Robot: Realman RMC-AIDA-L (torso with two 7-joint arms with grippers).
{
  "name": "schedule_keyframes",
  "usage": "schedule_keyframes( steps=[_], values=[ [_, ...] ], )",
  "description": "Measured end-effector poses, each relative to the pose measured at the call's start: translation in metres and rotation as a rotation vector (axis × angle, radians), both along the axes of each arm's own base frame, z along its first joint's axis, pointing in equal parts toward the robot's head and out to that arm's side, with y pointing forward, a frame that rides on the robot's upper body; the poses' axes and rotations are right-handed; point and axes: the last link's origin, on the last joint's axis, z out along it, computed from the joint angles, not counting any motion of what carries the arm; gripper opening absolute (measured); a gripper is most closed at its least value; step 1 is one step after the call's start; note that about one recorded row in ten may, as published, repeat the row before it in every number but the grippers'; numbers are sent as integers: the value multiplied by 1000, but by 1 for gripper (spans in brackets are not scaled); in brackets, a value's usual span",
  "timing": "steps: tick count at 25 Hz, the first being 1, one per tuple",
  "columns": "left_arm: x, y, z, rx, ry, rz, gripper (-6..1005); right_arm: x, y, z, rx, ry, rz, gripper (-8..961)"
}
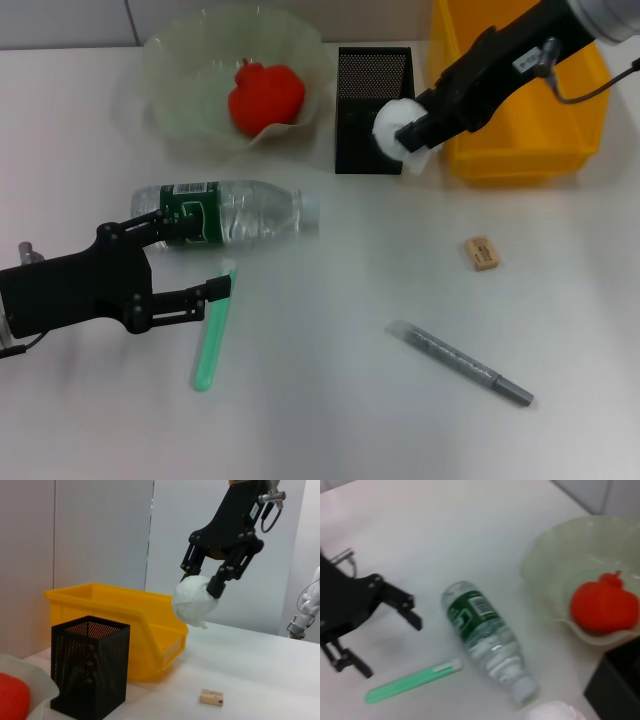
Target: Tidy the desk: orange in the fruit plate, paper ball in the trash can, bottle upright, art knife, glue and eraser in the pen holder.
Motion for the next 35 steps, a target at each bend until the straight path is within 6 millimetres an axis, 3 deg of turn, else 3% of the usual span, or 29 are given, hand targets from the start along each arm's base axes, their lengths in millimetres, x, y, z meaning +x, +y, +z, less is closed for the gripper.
schedule_keyframes(
  steps=[9, 19, 27, 35],
  values=[
    [7, 7, -1, -1, -2, -22, 823, 25, 13, 34, 144, 64, -98, 454],
    [11, 11, -2, -5, 3, -32, 819, 50, 20, 59, 267, 81, -174, 454],
    [11, 11, -2, -7, 1, -30, 817, 69, 31, 69, 393, 73, -226, 454],
    [11, 12, -2, -7, 2, -28, 814, 82, 45, 64, 501, 103, -265, 454]
  ],
)
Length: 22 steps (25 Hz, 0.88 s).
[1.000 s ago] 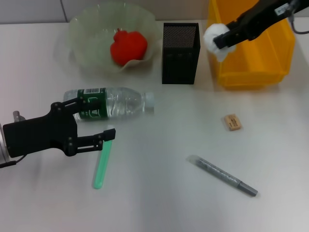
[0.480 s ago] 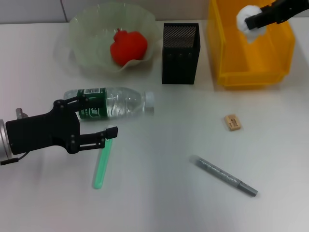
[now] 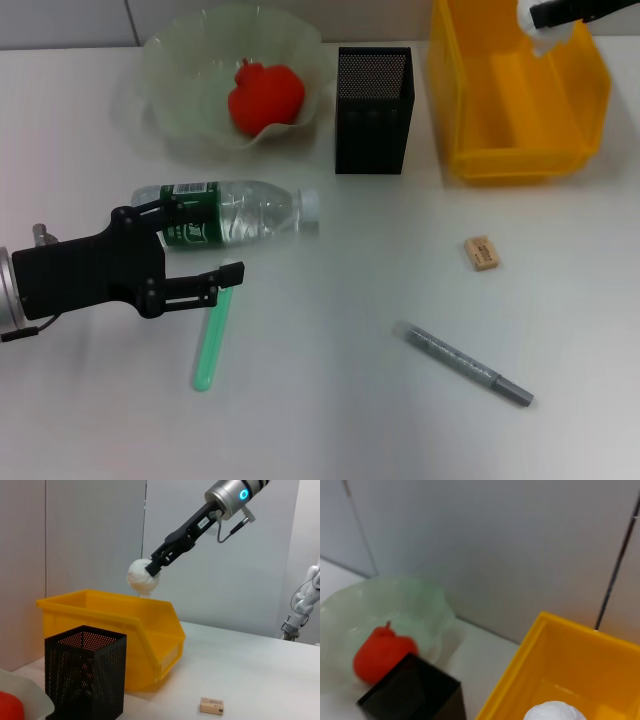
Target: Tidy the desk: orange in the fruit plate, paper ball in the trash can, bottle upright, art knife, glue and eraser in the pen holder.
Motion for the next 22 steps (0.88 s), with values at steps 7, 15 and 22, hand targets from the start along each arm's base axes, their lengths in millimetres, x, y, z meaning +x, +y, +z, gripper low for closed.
schedule_keyframes(
  steps=[7, 15, 22],
  values=[
    [0, 1, 0, 1, 2, 1, 812, 21, 16, -19, 70, 25, -51, 453],
    [0, 1, -1, 1, 1, 1, 810, 28, 22, -39, 73, 5, -56, 453],
    [0, 1, -1, 2, 0, 1, 808, 28, 22, -41, 69, 4, -56, 453]
  ],
)
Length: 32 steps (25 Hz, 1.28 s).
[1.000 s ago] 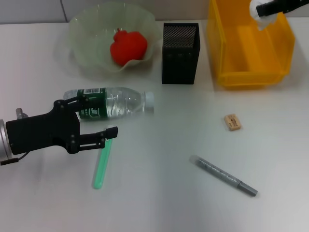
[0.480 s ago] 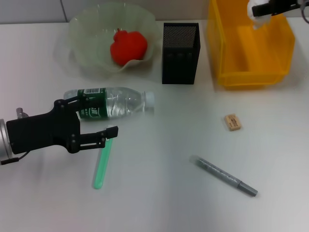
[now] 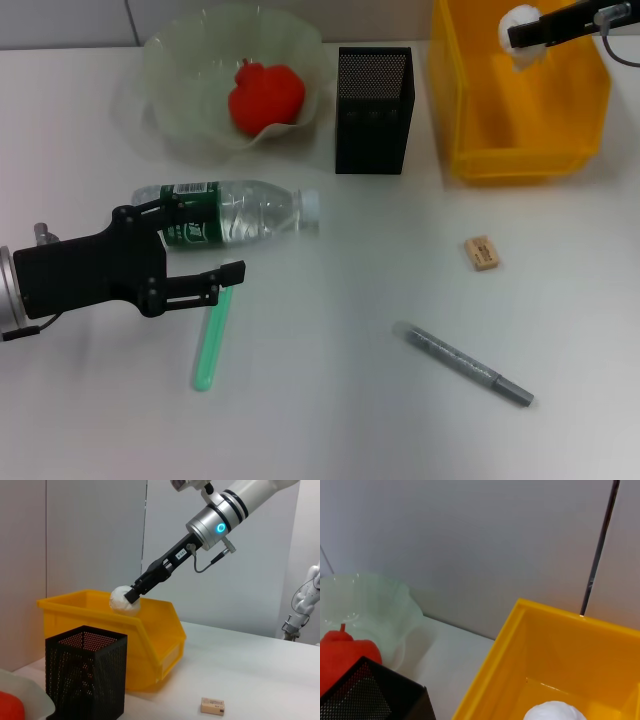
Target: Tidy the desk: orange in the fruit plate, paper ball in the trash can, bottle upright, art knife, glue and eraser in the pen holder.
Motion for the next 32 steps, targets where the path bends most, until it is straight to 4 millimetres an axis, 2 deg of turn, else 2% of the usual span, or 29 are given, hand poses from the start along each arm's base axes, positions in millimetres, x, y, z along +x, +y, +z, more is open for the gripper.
schedule_keyframes(
  steps=[17, 22, 25, 32],
  values=[
    [0, 0, 0, 4, -4, 0, 802, 3, 1, 2, 19, -3, -1, 454],
    [0, 0, 0, 4, -4, 0, 801, 3, 1, 2, 22, -6, -1, 625],
    [1, 0, 0, 4, -4, 0, 800, 3, 1, 3, 22, -6, -1, 801],
    [1, 1, 0, 4, -5, -1, 798, 4, 1, 3, 23, -7, -3, 822]
  ],
)
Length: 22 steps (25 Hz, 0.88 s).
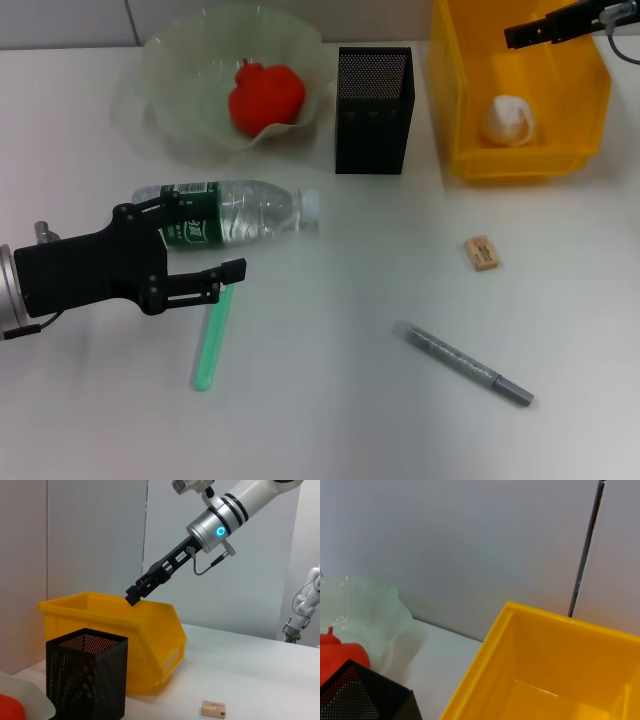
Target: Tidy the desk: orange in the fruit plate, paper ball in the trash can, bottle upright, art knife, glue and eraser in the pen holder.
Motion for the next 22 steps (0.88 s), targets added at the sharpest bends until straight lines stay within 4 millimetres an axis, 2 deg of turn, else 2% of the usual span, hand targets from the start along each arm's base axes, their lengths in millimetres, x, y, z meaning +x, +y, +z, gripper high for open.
schedule_keyframes(
  steps=[12, 22],
  values=[
    [1, 1, 0, 0, -2, -2, 794, -1, 1, 6, 46, 29, 26, 830],
    [2, 2, 0, 2, -3, -6, 791, -10, -19, 23, 127, 302, 264, 831]
  ],
)
